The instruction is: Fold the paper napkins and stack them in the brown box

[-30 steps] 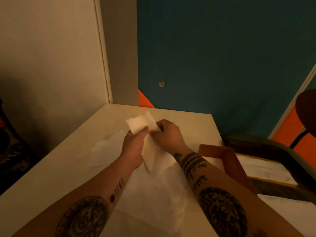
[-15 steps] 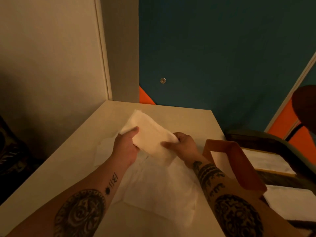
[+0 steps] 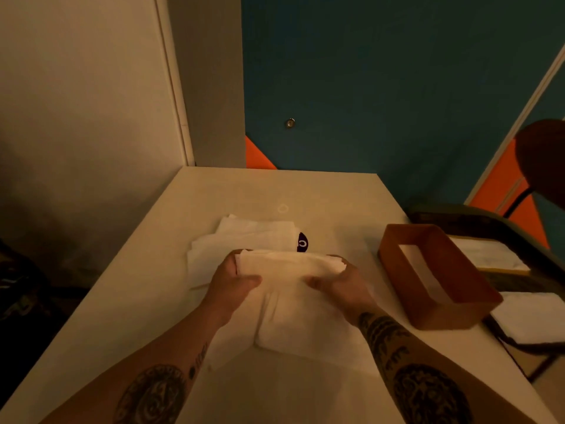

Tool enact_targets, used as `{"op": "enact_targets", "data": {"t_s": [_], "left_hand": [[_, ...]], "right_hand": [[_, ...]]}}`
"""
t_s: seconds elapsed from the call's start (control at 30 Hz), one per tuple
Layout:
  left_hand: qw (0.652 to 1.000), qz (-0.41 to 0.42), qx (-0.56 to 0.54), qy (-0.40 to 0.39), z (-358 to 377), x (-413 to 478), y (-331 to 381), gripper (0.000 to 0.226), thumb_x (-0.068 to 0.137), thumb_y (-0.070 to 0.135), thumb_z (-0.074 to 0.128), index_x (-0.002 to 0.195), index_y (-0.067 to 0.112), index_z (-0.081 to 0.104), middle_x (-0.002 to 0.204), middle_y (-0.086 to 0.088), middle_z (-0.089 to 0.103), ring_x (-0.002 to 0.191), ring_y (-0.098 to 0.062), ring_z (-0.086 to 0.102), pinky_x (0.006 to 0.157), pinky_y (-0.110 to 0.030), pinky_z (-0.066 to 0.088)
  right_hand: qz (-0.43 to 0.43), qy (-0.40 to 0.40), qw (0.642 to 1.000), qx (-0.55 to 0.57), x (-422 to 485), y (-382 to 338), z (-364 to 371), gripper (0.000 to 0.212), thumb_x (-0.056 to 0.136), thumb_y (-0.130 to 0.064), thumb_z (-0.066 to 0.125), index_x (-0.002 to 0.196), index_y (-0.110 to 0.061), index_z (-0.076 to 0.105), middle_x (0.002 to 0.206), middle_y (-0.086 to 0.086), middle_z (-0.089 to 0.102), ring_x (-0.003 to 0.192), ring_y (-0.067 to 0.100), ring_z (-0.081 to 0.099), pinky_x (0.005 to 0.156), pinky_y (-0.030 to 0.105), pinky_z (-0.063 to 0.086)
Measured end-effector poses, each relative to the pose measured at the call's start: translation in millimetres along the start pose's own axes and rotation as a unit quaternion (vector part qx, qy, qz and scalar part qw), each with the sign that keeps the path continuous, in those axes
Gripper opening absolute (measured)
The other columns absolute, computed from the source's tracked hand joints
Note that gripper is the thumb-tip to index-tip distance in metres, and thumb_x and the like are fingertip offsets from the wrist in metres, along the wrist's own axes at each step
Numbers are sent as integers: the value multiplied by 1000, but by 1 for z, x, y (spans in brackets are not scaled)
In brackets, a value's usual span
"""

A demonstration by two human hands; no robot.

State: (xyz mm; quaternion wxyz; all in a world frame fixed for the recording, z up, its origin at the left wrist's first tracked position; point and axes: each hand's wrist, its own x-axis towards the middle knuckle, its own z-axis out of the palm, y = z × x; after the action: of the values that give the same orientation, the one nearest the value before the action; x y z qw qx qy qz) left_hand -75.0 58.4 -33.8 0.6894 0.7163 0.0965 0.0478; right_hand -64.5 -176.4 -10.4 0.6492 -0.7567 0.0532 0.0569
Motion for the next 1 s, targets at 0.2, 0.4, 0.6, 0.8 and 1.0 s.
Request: {"op": "enact_targets", "data": {"t_s": [0.2,0.4,0.6,0.8,1.0], "left_hand": [[999,29,-22,10,6,6,13,43,67,12,78,103,31,66,102,0,73,93,-19,69,77,-35,58],[999,43,15,-21,0,8,3,43,67,17,83,102,36,69,95,2,70,71,-14,59,64,-30,50],[998,57,39,-10,8,9,12,14,85,20,80,94,27,72,88,10,73,72,-7,64,64,-24,50],[998,33,51,-14,6,14,16,7,89,25,77,89,20,72,48,13,54,41,-6,37,44,-22,31],[997,60,50,-23,8,11,28,8,88,15,77,94,19,73,59,16,65,42,4,49,44,-14,39]], "right_hand": [[-46,16,998,30,-2,-23,2,39,73,-10,88,108,-16,70,104,6,73,97,22,69,64,21,57],[0,17,1000,-13,-12,-15,-3,33,73,-14,89,102,-18,73,103,6,71,94,25,68,71,32,61],[-16,21,999,-24,-11,-23,-4,20,79,-14,84,96,-12,75,98,10,75,88,25,71,69,32,62],[2,13,998,-61,-3,-27,-12,9,80,-12,84,86,-11,78,86,6,77,82,24,73,77,39,63],[-48,-3,994,-97,5,-37,-25,8,78,-20,86,82,-23,79,86,0,77,85,21,74,80,42,62]]}}
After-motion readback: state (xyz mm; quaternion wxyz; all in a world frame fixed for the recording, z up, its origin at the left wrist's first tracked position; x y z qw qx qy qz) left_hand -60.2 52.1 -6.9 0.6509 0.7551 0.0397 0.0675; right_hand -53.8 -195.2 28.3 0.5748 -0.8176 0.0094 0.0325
